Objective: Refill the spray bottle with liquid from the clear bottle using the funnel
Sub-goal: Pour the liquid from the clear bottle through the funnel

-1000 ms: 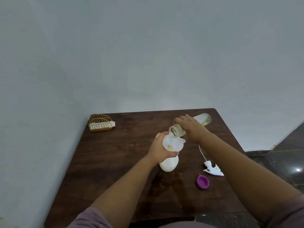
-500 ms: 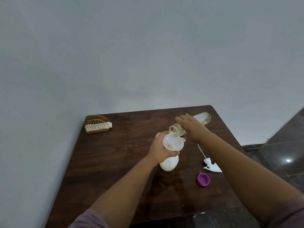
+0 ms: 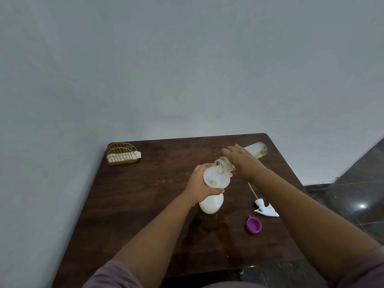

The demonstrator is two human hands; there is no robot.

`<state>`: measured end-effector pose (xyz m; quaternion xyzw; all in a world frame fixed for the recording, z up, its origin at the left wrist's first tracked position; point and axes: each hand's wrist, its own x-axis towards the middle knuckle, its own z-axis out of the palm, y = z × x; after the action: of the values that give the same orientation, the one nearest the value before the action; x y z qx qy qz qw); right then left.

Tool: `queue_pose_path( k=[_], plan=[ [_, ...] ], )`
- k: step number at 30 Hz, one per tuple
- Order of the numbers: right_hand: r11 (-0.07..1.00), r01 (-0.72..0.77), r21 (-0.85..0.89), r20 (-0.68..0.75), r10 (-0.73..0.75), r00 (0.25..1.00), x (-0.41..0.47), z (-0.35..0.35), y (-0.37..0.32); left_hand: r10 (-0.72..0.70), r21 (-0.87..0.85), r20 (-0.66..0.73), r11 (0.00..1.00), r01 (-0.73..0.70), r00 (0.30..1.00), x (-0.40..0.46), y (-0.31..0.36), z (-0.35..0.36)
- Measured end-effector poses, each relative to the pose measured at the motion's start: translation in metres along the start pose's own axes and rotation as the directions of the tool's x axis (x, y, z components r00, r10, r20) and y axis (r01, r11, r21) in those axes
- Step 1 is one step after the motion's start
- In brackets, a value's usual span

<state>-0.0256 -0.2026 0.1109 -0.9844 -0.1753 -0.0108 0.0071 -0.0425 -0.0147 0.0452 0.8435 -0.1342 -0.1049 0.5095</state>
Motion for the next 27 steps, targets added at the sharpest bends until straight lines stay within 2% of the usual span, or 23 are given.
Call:
queue_pose_path(
  k=[27],
  plan=[
    [1.0,-0.023,-0.017,-0.006,0.023,1.0,-0.009,-0.017,-0.01,-0.009,0.011,0.0,1.0,0.009,1.0,-0.001,0.001,0.0]
  ],
)
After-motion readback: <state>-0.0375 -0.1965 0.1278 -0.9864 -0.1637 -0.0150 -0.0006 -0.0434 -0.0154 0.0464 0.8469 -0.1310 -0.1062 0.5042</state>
